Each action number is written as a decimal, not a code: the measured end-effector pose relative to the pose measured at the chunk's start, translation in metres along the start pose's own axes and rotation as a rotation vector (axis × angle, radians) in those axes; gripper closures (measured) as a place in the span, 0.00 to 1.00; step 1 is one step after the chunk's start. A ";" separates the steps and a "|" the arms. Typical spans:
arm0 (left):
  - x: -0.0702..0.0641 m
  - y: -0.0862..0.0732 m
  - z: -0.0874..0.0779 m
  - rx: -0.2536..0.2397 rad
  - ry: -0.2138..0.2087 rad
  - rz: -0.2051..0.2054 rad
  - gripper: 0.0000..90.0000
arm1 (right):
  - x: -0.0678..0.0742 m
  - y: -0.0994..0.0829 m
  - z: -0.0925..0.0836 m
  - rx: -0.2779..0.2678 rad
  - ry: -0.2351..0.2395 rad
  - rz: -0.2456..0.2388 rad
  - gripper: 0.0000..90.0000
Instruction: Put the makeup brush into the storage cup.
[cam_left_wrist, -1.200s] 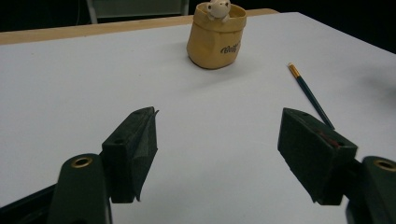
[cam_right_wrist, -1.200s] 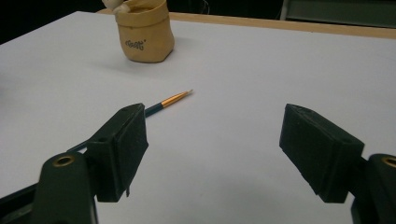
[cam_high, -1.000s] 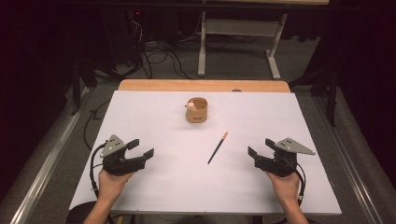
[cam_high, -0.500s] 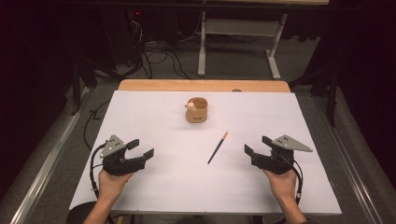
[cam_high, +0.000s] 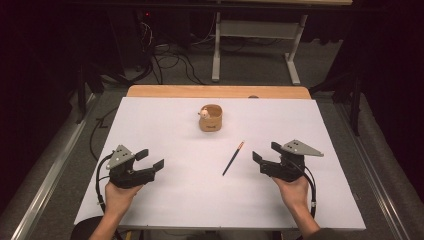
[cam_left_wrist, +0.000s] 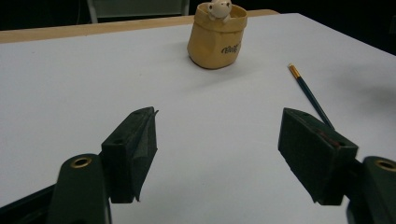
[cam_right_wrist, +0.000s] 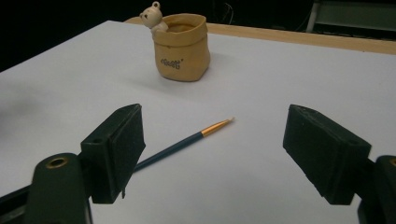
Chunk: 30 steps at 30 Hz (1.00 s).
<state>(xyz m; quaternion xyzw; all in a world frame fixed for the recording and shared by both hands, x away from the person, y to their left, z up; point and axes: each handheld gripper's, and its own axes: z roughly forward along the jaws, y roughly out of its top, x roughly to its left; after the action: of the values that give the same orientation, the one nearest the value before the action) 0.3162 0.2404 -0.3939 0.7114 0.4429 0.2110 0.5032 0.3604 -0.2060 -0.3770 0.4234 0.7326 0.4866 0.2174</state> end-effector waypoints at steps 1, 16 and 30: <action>0.000 0.000 0.000 -0.001 -0.001 -0.001 0.32 | 0.001 0.001 0.001 -0.002 0.004 0.005 0.25; -0.001 0.000 0.001 0.003 -0.001 0.005 0.31 | 0.012 0.014 0.019 0.011 0.031 -0.005 0.25; -0.001 0.000 0.001 -0.001 -0.003 0.004 0.31 | 0.027 0.026 0.037 0.016 0.061 -0.025 0.25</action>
<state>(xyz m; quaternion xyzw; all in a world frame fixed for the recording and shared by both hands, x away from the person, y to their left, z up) 0.3163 0.2390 -0.3944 0.7126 0.4404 0.2110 0.5037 0.3837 -0.1598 -0.3676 0.4006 0.7480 0.4909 0.1975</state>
